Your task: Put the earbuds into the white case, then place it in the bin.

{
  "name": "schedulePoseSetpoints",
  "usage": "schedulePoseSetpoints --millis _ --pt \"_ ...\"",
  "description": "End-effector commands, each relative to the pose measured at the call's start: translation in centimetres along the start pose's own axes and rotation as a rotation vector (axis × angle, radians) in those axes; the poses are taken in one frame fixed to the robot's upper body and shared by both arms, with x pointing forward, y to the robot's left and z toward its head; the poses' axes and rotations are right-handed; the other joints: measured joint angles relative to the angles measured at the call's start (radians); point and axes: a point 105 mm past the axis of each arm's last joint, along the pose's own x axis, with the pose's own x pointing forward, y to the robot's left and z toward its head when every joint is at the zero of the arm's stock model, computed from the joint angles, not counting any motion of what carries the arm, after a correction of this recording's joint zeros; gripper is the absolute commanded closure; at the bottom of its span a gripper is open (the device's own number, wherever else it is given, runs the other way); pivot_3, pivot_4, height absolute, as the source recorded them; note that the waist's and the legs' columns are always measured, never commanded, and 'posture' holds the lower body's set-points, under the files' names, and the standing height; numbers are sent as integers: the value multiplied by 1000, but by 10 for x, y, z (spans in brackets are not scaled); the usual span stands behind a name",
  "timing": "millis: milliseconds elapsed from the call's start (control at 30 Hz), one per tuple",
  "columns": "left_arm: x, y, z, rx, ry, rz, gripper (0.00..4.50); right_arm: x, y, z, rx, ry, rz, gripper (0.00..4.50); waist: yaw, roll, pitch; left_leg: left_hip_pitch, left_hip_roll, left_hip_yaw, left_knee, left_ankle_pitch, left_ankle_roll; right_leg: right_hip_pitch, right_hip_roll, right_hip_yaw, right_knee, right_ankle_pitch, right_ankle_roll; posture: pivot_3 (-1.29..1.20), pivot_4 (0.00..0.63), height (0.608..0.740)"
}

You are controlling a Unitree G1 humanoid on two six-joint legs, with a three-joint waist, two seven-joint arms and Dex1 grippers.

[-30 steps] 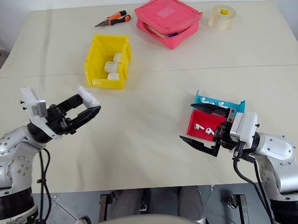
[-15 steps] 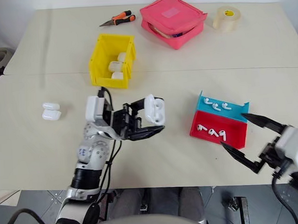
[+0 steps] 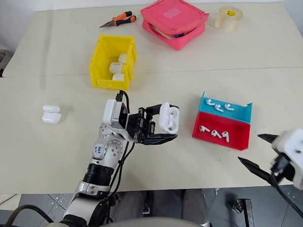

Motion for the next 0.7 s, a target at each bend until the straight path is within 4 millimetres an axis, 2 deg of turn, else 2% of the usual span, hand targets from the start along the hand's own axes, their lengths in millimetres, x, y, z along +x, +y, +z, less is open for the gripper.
schedulePoseSetpoints --millis 33,333,700 --pt "5 -3 2 47 7 -28 1694 11 0 3 52 98 17 0 4 0 0 0 0 0 0 0 0 0 0 0 0 0 0 0 150 740" --pt "8 -6 -2 65 6 12 1694 45 -19 8 142 221 -48 0 2 0 0 -10 -2 -5 8 0 1 -3 -2 -6 -1 1 1 0 150 740" --pt "8 -4 -1 75 15 32 1694 60 -23 3 188 273 -86 0 4 0 0 -11 -2 -5 12 -1 2 -3 -2 -7 0 1 2 0 150 740"
